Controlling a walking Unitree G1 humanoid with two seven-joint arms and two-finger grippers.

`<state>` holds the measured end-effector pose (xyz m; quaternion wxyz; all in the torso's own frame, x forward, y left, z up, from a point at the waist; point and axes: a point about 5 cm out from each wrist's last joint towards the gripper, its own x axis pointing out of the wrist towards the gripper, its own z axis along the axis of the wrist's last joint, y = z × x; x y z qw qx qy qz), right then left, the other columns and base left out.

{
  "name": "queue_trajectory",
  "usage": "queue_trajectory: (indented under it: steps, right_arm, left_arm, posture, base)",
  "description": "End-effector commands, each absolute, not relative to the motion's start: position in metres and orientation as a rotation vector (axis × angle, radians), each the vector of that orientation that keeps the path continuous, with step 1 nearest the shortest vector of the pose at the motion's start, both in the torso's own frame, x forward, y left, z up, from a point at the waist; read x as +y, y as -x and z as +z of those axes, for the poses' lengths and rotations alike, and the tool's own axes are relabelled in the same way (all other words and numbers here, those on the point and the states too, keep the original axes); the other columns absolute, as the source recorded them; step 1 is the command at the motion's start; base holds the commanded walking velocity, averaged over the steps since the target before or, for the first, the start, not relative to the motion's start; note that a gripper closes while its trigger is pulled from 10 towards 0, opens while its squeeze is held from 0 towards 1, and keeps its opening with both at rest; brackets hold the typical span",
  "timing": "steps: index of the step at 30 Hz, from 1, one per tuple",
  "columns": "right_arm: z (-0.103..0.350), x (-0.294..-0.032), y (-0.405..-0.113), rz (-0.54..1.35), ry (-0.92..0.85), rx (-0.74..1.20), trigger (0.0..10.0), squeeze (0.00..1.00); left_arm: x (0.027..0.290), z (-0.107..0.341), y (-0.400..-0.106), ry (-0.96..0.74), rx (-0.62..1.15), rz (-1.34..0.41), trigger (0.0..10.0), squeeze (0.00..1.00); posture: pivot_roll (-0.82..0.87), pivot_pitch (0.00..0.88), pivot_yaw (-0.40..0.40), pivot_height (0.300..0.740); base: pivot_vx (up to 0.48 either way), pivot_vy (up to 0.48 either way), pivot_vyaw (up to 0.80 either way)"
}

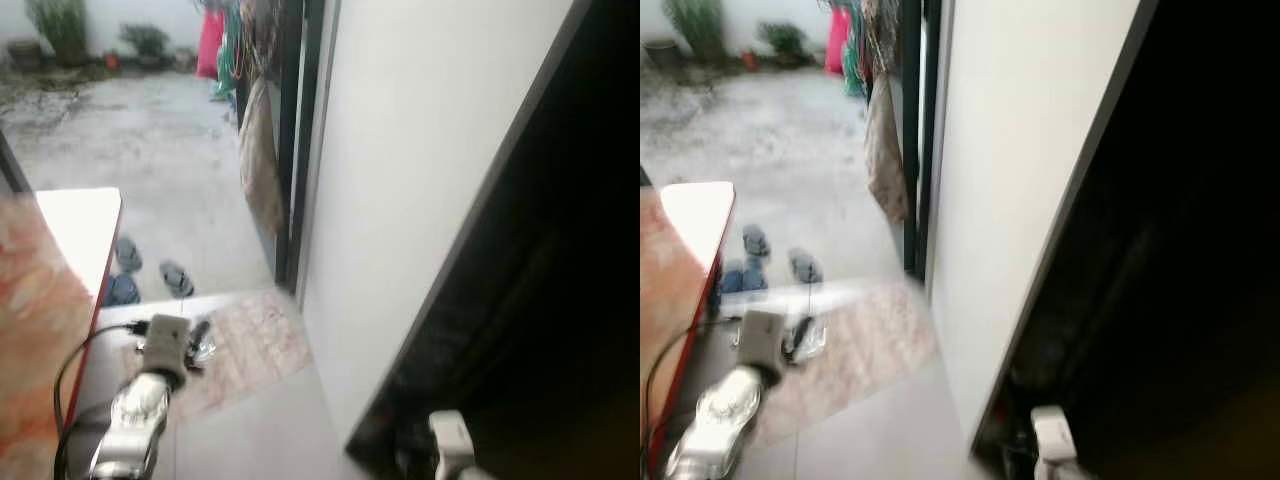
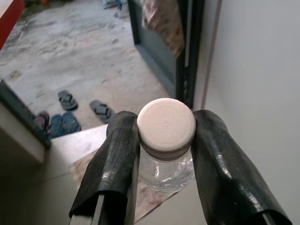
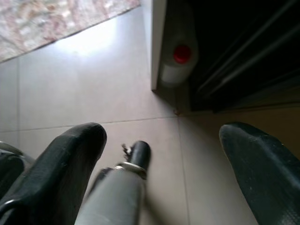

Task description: Restocking fridge

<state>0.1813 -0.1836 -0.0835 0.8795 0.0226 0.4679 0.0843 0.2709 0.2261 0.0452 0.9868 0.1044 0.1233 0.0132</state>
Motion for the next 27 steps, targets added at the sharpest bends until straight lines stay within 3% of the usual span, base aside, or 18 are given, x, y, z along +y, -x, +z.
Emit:
queue_trajectory:
  steps: [1,7,16,27]
  right_arm:
    - [-0.082,-0.190,-0.182,0.154,-0.043,0.970,10.0,0.00]
    - [-0.082,-0.188,-0.183,0.147,-0.051,0.957,10.0,0.00]
    - [-0.082,-0.186,-0.184,0.143,-0.053,0.958,10.0,0.00]
    - [-0.082,-0.187,-0.184,0.120,-0.052,0.948,10.0,0.00]
  left_arm:
    - [0.226,0.041,-0.271,-0.190,0.259,0.039,10.0,0.00]
    - [0.235,0.003,-0.258,-0.170,0.431,0.080,10.0,0.00]
    - [0.227,-0.037,-0.234,-0.135,0.633,0.065,10.0,0.00]
    - [0.218,-0.062,-0.210,-0.071,0.788,0.112,10.0,0.00]
  posture:
    - [0.12,0.000,-0.047,0.740]
    - [0.12,0.000,-0.042,0.740]
    - [0.12,0.000,-0.036,0.740]
    - [0.09,0.000,-0.023,0.740]
  base:
    - [0.000,0.000,0.00]
    - [0.000,0.000,0.00]
    - [0.000,0.000,0.00]
    - [0.000,0.000,0.00]
